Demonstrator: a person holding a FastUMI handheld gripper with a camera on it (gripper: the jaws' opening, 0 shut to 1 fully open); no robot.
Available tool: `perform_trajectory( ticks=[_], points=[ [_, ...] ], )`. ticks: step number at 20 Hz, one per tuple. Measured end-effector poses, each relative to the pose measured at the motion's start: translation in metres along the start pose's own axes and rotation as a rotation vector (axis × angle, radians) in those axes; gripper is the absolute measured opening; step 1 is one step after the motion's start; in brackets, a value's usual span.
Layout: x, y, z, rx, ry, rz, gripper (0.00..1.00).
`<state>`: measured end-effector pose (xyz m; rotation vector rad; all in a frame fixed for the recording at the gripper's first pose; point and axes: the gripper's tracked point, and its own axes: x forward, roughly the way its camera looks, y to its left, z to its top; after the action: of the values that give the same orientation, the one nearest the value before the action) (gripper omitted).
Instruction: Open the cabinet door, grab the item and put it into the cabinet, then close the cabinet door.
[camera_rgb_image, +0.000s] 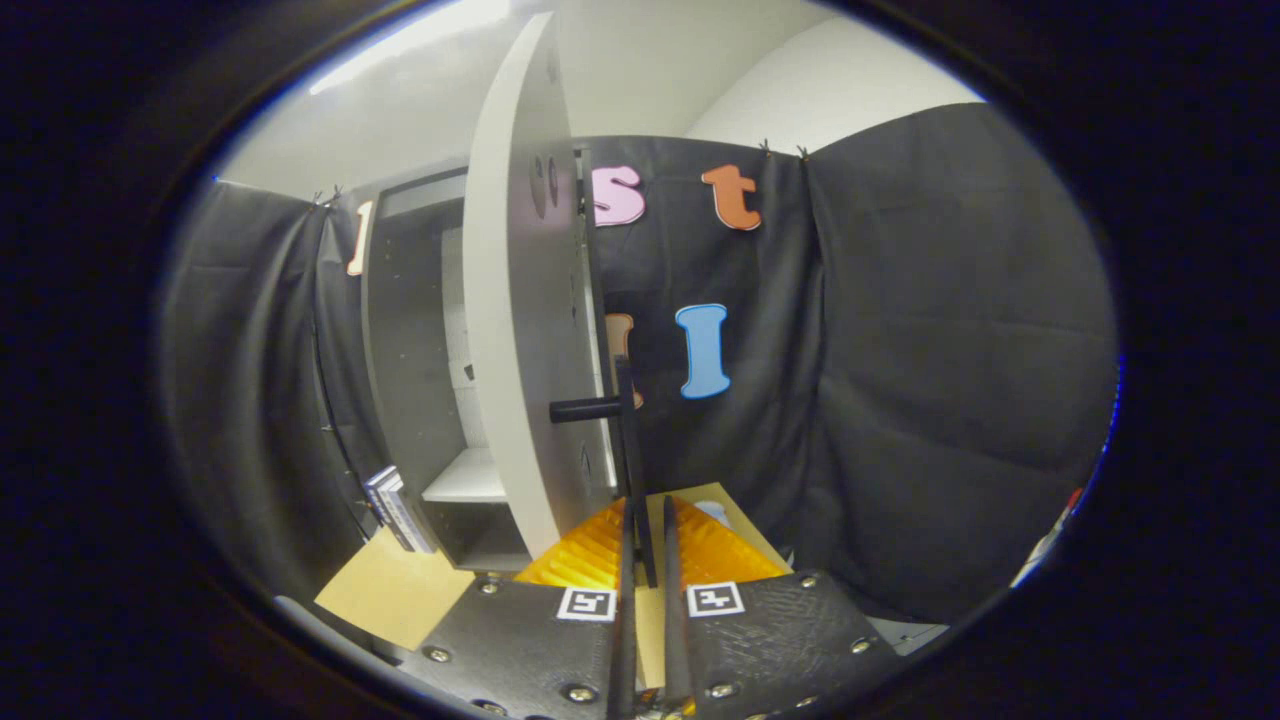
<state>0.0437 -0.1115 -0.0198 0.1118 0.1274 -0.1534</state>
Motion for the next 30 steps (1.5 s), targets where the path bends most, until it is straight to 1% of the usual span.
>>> perform_trajectory(
  ticks=[4, 6, 9, 12, 13, 17, 19, 21, 22, 23, 25, 26, 27, 29, 30],
  points=[
    [-0.004, -0.034, -0.009, 0.003, 0.022, -0.062, 0.11],
    [-0.011, -0.042, -0.007, 0.001, 0.013, -0.087, 0.12],
    [-0.019, -0.035, -0.008, 0.024, 0.005, -0.085, 0.12],
    [-0.033, -0.031, -0.007, -0.027, -0.013, -0.137, 0.12],
    [-0.039, -0.025, -0.005, -0.044, -0.022, -0.139, 0.12],
    [-0.05, 0.018, -0.011, -0.017, -0.024, -0.063, 0.12],
    [-0.05, 0.037, -0.016, -0.017, -0.018, -0.044, 0.12],
    [-0.046, 0.063, -0.025, -0.026, -0.004, -0.002, 0.16],
    [-0.042, 0.079, -0.03, -0.043, -0.001, 0.023, 0.2],
    [-0.036, 0.092, -0.036, -0.061, 0.007, 0.042, 0.21],
    [-0.028, 0.118, -0.057, -0.068, 0.046, 0.087, 0.33],
    [-0.019, 0.133, -0.069, -0.056, 0.064, 0.111, 0.33],
    [-0.012, 0.149, -0.084, -0.049, 0.087, 0.136, 0.4],
    [0.009, 0.166, -0.121, -0.051, 0.137, 0.148, 0.56],
    [0.017, 0.176, -0.139, -0.052, 0.166, 0.158, 0.56]
  ],
)
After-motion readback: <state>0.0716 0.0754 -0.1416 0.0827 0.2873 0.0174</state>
